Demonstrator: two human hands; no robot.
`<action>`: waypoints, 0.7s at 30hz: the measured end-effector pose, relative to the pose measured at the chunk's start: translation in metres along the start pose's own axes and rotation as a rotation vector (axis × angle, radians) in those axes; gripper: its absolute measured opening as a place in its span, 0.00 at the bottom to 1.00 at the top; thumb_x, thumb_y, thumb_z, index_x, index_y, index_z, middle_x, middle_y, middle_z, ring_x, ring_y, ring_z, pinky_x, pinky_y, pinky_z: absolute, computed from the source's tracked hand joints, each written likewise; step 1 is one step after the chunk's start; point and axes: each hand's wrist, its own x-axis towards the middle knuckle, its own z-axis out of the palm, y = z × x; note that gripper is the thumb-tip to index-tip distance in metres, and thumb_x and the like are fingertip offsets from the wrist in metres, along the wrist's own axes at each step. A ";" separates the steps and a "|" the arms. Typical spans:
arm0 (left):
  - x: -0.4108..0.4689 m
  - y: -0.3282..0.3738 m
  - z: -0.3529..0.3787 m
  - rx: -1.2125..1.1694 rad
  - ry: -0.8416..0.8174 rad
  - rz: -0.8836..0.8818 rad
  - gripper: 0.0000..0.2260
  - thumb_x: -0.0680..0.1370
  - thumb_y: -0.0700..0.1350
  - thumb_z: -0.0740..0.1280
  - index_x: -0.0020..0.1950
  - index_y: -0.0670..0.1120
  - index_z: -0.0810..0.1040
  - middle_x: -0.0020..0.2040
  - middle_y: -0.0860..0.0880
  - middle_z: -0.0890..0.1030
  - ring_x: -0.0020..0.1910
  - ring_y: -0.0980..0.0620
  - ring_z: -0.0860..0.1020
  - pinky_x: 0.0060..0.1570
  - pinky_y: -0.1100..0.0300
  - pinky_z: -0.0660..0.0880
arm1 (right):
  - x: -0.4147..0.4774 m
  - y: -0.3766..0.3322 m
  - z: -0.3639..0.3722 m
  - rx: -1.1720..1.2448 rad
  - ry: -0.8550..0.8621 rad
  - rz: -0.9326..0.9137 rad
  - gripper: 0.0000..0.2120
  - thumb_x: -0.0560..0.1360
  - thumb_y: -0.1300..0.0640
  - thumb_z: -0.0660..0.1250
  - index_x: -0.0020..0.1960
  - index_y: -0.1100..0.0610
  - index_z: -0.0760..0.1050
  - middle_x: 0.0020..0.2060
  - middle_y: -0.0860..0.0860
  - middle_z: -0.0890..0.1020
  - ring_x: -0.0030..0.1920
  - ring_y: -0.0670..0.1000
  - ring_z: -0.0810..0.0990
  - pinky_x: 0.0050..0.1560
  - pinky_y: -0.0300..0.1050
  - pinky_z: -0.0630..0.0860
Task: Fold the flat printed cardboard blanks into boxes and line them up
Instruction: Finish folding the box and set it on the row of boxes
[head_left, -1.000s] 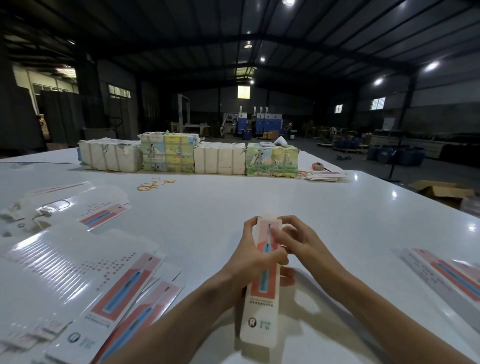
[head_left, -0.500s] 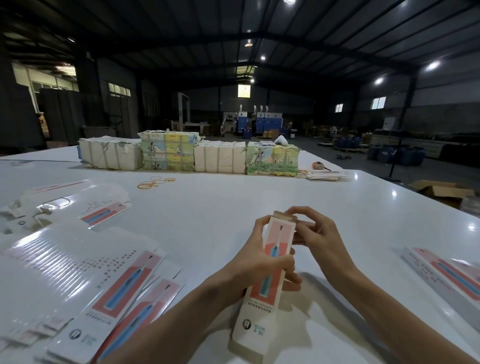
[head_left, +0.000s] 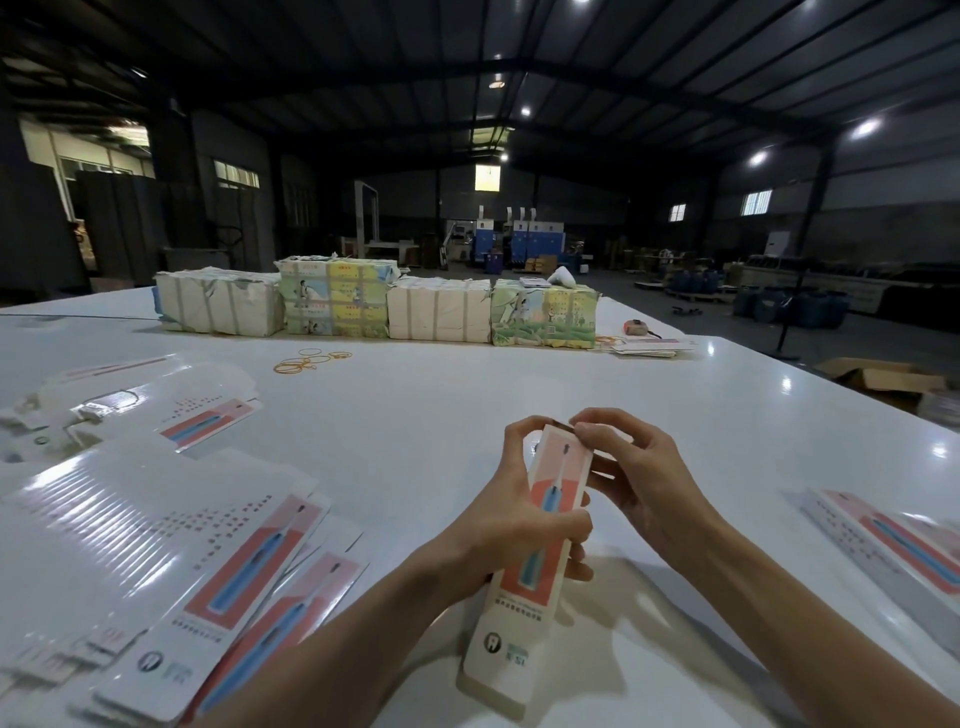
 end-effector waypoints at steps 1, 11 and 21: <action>0.000 0.000 -0.001 0.008 0.006 0.013 0.45 0.71 0.45 0.80 0.68 0.77 0.54 0.57 0.47 0.77 0.44 0.45 0.88 0.40 0.54 0.85 | 0.000 -0.001 -0.001 0.023 0.008 0.018 0.05 0.81 0.61 0.70 0.52 0.62 0.84 0.46 0.57 0.86 0.52 0.62 0.87 0.46 0.54 0.85; -0.001 -0.002 0.000 0.044 -0.017 0.057 0.46 0.70 0.45 0.80 0.70 0.78 0.54 0.59 0.49 0.75 0.49 0.52 0.86 0.40 0.55 0.85 | 0.001 -0.003 -0.004 0.048 -0.035 0.070 0.07 0.82 0.66 0.67 0.48 0.64 0.83 0.45 0.57 0.85 0.48 0.58 0.87 0.44 0.50 0.84; 0.001 0.001 -0.006 -0.011 0.089 -0.017 0.42 0.72 0.40 0.78 0.69 0.71 0.57 0.56 0.44 0.78 0.42 0.45 0.87 0.40 0.54 0.85 | -0.003 0.004 0.003 -0.036 -0.160 0.014 0.09 0.80 0.61 0.72 0.60 0.58 0.85 0.55 0.55 0.87 0.57 0.57 0.87 0.53 0.50 0.85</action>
